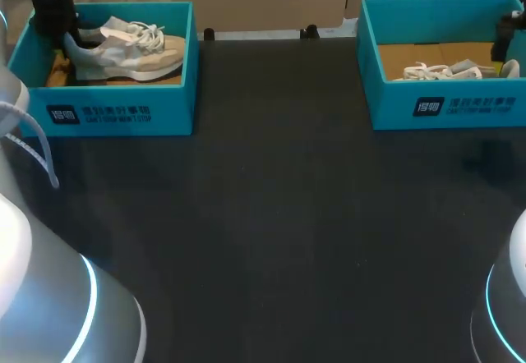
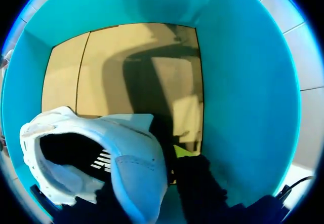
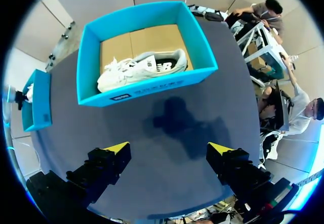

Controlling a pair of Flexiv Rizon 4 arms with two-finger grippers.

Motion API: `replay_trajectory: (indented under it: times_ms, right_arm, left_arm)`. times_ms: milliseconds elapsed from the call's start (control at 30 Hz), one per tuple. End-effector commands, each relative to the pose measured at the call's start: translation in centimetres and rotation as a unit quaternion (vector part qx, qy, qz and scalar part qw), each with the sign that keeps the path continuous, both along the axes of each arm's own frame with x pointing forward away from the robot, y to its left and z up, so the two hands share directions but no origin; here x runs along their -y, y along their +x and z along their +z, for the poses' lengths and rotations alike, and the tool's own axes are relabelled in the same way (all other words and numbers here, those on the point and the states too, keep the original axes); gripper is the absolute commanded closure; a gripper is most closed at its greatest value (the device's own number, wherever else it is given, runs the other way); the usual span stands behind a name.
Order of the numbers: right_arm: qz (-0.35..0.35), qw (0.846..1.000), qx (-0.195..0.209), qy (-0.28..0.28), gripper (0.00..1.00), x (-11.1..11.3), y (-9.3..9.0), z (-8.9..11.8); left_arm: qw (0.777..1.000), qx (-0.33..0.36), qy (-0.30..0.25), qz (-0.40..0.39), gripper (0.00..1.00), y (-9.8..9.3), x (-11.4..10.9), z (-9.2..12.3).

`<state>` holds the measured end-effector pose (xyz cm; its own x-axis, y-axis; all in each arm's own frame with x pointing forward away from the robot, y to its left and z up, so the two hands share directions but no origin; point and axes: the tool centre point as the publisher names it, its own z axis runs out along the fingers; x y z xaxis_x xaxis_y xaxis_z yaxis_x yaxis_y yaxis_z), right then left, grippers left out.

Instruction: Take the shoe out of the shoebox, open the shoe tongue, remove and reinsert the insole, then place the shoe into the shoebox

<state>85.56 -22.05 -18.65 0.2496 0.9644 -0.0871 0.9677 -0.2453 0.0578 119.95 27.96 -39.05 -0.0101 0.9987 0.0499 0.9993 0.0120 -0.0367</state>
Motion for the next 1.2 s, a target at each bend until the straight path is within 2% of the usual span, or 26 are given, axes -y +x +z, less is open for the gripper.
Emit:
replay_trajectory:
  times_ms: [33, 567, 933, 1200]
  right_arm:
    - [0.000, 1.000, 0.000, 0.000, 0.00, 0.0, -0.1, 0.0]
    - [0.000, 1.000, 0.000, 0.000, 0.00, 0.0, -0.1, 0.0]
    - [0.000, 1.000, 0.000, 0.000, 0.00, 0.0, -0.1, 0.0]
    - [0.000, 1.000, 0.000, 0.000, 0.00, 0.0, -0.1, 0.0]
  left_arm:
    - [0.998, -0.057, -0.002, 0.003, 1.00, 0.9, -0.1, -0.3]
    - [0.999, -0.038, -0.004, 0.015, 1.00, 1.0, -1.6, 1.4]
    - [1.000, -0.016, -0.015, 0.016, 1.00, 1.1, -2.0, 4.7]
    - [1.000, -0.005, -0.014, 0.017, 1.00, 1.3, -2.4, 8.7]
